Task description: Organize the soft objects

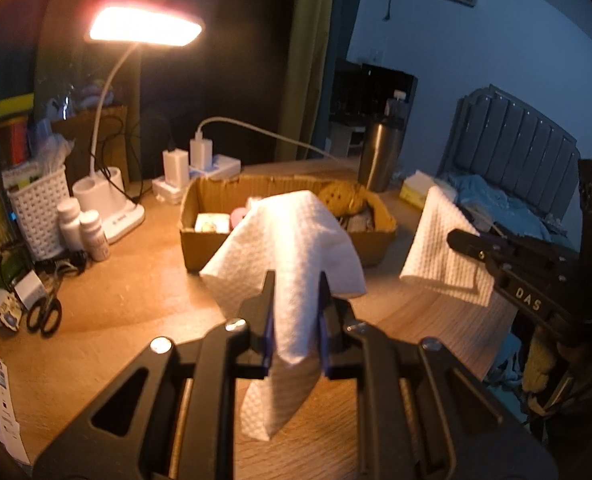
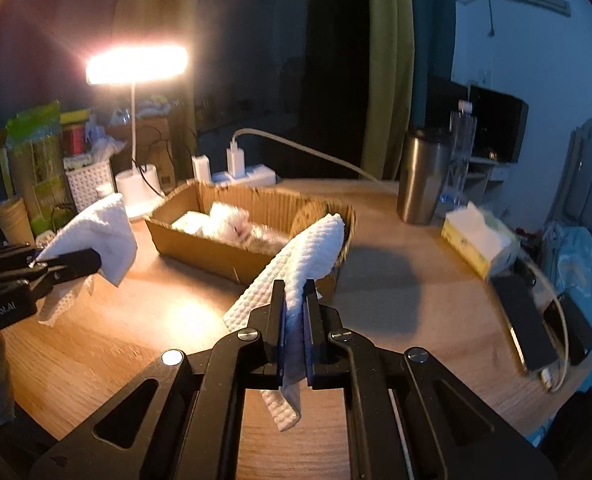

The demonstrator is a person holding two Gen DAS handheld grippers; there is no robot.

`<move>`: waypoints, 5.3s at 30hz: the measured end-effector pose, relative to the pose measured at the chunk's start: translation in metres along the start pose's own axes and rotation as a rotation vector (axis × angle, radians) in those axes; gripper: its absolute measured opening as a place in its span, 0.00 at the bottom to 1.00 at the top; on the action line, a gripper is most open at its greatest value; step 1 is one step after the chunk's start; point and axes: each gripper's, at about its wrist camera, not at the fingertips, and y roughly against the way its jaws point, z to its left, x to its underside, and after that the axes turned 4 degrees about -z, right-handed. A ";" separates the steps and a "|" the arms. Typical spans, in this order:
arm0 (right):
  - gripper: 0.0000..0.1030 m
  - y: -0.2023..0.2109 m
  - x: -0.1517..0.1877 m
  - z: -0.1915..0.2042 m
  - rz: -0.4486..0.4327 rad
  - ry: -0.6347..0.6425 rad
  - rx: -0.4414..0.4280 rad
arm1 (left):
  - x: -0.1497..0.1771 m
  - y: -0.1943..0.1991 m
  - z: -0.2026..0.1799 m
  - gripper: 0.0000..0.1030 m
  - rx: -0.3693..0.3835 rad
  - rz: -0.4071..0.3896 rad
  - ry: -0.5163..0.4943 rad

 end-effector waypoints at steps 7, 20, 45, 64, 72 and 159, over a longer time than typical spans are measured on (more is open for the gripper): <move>0.08 0.020 -0.024 0.011 -0.068 0.029 -0.006 | -0.017 0.019 -0.001 0.16 0.006 -0.068 0.002; 0.07 0.046 -0.054 0.017 -0.157 0.050 -0.017 | -0.052 0.037 -0.009 0.16 -0.007 -0.168 -0.026; 0.08 0.040 -0.100 0.012 -0.249 0.068 -0.014 | -0.108 0.025 -0.002 0.16 -0.012 -0.300 -0.028; 0.08 -0.012 -0.120 -0.005 -0.216 0.064 -0.048 | -0.123 -0.037 0.012 0.16 -0.051 -0.293 -0.016; 0.08 -0.038 -0.120 -0.010 -0.190 0.060 -0.051 | -0.117 -0.065 0.025 0.16 -0.057 -0.260 0.002; 0.49 -0.106 -0.053 0.003 0.098 -0.008 -0.018 | -0.062 -0.099 0.031 0.65 -0.117 -0.060 -0.002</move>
